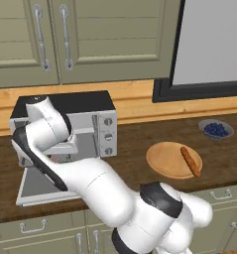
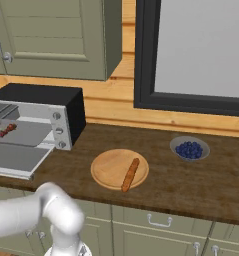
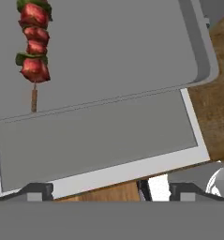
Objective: Pick up the kebab skewer and baguette bread, and place them inside the toaster oven. Close the toaster oven door and start by setting the timer.
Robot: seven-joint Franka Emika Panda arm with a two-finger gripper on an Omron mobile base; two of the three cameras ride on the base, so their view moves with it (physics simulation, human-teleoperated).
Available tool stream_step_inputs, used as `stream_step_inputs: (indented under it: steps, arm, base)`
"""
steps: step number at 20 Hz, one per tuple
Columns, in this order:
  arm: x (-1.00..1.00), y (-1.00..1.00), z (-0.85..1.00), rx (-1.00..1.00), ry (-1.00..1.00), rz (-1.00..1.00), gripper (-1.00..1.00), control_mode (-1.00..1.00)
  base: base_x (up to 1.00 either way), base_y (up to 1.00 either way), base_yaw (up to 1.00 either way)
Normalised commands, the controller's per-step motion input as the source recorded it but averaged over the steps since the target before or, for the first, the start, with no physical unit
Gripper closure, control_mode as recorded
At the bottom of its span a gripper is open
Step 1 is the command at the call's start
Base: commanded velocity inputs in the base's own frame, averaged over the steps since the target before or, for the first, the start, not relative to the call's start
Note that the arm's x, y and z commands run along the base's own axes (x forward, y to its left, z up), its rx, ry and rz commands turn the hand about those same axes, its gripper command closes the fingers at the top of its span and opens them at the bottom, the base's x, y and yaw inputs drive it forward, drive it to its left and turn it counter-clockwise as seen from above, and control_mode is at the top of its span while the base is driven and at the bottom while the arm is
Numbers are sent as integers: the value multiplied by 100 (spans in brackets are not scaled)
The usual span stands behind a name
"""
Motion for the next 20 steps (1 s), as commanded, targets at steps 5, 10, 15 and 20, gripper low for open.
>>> stream_step_inputs:
  steps: [5,10,15,20]
  arm:
    - [-73,-100,0,0,0,0,-100,-100]
    - [-24,-100,0,-1,0,0,-100,-100]
    - [-7,-100,1,0,0,0,-100,-100]
    - [0,-100,5,0,0,0,-100,-100]
  base:
    - [0,0,0]
    - [0,0,0]
    - [0,0,0]
    - [0,0,0]
